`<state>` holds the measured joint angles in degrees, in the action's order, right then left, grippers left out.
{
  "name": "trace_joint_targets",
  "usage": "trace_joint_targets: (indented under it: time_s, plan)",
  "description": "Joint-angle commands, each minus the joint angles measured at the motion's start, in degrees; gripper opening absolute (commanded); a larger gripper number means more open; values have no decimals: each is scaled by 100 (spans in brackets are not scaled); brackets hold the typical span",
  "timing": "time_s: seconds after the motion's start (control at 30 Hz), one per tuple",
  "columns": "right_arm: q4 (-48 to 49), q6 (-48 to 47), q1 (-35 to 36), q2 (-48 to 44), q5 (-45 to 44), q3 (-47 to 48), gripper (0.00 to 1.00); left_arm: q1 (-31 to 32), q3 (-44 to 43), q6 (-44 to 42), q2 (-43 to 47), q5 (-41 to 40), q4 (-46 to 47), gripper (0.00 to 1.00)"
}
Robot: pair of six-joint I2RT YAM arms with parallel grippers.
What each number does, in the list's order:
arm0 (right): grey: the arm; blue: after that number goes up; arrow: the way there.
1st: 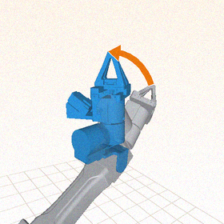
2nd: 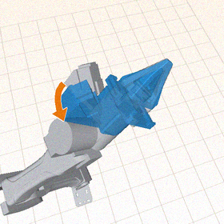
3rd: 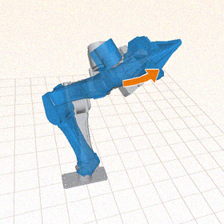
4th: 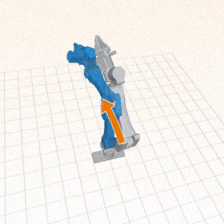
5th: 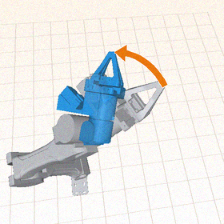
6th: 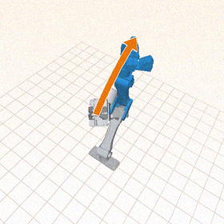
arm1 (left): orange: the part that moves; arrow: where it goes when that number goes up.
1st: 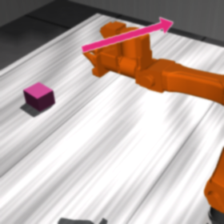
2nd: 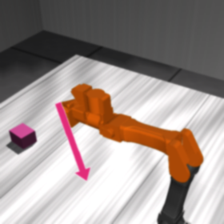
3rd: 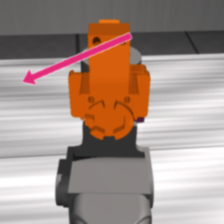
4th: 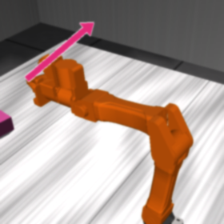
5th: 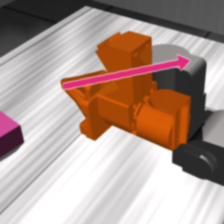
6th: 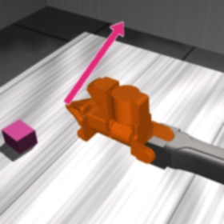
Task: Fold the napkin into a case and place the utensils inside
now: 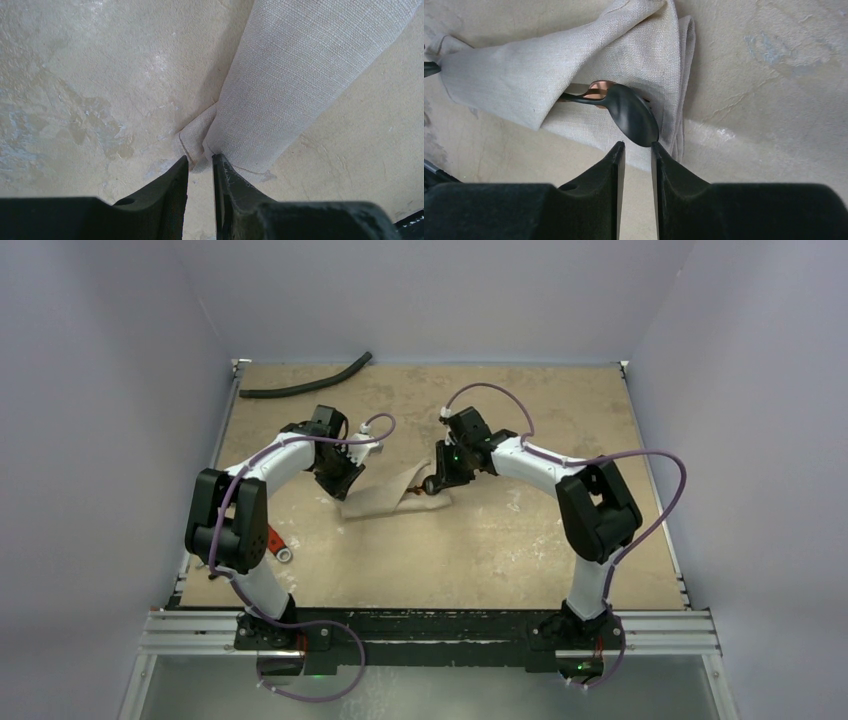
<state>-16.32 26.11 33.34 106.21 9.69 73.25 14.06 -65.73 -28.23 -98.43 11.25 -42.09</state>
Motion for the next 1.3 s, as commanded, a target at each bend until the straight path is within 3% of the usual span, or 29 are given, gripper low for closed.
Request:
trace_joint_targets:
  time_s: [0.0,0.57,0.63,0.87,0.9,0.93,1.0,1.17,1.27]
  plan:
    - [29,18,73,70,-182,303,27,50,-29,-83,186,17,21,24]
    - [-69,-38,256,273,47,699,28,44,-68,-73,172,55,3,24]
    - [-263,-19,241,122,117,756,36,44,-155,-54,159,48,-65,26]
    - [-284,-200,-177,-723,-246,517,90,-7,-809,107,347,-45,-503,55]
    - [-265,-225,-274,-828,-255,455,95,-29,-955,132,369,-58,-607,72]
    - [-274,-247,-381,-929,-268,408,98,-46,-1103,141,381,-80,-703,81]
    - [-248,-258,-641,-1155,-340,310,99,-99,-1418,143,394,-137,-878,87]
    - [252,-4,-1617,-1791,-1212,-286,99,-511,-1969,338,368,-213,-667,88]
    - [1269,105,-2310,-2326,-1946,-1114,99,-768,-2000,669,155,-197,-373,70]
